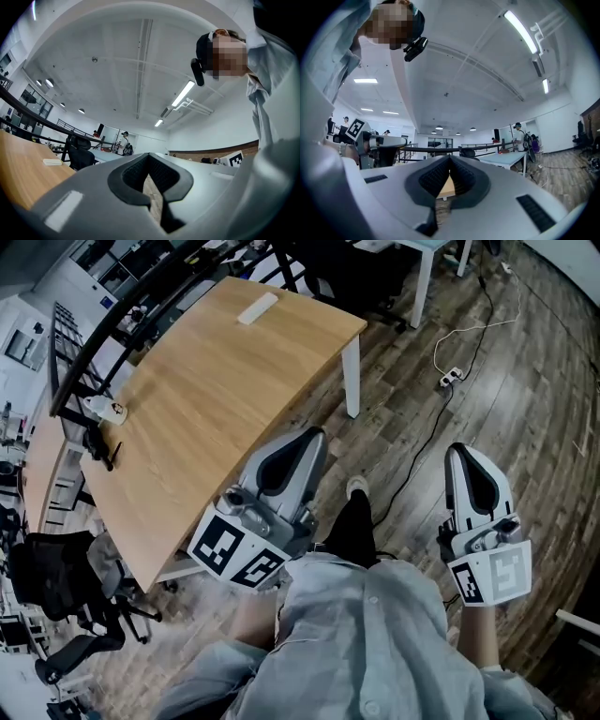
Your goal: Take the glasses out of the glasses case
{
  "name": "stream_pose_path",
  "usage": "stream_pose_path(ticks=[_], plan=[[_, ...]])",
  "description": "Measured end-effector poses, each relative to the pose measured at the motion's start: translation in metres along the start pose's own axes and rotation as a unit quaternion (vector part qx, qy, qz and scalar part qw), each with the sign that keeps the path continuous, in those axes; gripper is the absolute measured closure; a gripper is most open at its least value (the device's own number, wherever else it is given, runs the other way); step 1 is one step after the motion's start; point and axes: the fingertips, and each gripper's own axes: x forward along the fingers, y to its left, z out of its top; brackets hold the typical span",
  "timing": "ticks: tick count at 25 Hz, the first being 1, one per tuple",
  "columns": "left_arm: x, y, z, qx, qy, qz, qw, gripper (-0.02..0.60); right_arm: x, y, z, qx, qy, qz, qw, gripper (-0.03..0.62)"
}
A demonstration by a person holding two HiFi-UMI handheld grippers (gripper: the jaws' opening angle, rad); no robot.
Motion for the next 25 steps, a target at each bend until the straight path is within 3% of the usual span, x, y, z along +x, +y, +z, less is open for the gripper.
stream_pose_path(ticks=[9,25], plan=[[0.056,0.048,-0.008,-0.013,0.003,-0.015,0.9998,0.577,0.059,-0.038,-0.009,0.006,0.008,-0.014,1.0,0.592],[0.15,0.175,0.02,-0.007,-0.011,0.011,0.9998,0.578,0.224,-0.087,-0.002,0.01,0.016,0.03,0.999,0.592]])
